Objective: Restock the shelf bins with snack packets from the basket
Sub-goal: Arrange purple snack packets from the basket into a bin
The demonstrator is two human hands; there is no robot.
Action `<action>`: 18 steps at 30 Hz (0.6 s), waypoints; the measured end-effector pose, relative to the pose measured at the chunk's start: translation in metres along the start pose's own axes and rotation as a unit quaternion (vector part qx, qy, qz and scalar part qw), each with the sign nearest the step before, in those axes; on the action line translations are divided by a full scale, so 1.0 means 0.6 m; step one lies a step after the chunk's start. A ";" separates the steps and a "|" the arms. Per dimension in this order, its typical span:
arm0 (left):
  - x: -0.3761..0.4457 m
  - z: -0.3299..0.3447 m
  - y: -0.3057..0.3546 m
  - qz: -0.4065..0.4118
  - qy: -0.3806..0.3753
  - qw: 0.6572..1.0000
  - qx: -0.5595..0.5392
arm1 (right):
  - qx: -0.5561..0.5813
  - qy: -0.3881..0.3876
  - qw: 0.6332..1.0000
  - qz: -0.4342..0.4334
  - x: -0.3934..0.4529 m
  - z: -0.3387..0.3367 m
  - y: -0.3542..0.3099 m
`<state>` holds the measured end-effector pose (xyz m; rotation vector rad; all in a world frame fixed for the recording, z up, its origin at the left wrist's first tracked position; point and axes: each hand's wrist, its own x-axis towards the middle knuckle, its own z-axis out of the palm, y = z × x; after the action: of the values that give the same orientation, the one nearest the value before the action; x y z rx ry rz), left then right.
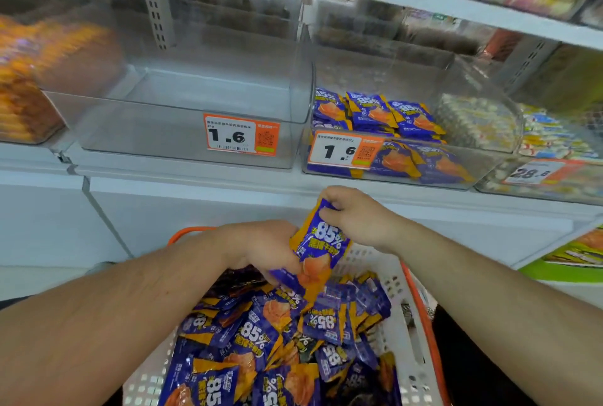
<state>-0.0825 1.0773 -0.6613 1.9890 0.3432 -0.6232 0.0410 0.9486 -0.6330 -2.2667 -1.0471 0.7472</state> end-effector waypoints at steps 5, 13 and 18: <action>-0.011 -0.009 0.022 0.106 0.172 0.975 -0.087 | -0.110 0.292 0.950 -0.001 -0.042 0.005 -0.026; -0.031 0.000 0.072 0.223 0.218 0.944 -0.105 | 0.094 0.284 0.954 0.029 -0.063 0.018 -0.060; -0.037 -0.016 0.107 0.295 0.215 0.923 -0.122 | 0.135 0.300 0.944 -0.017 -0.059 -0.017 -0.075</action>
<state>-0.0671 1.0555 -0.5983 1.8399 0.0596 0.2369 0.0058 0.9433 -0.5873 -2.0266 -0.6421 0.1396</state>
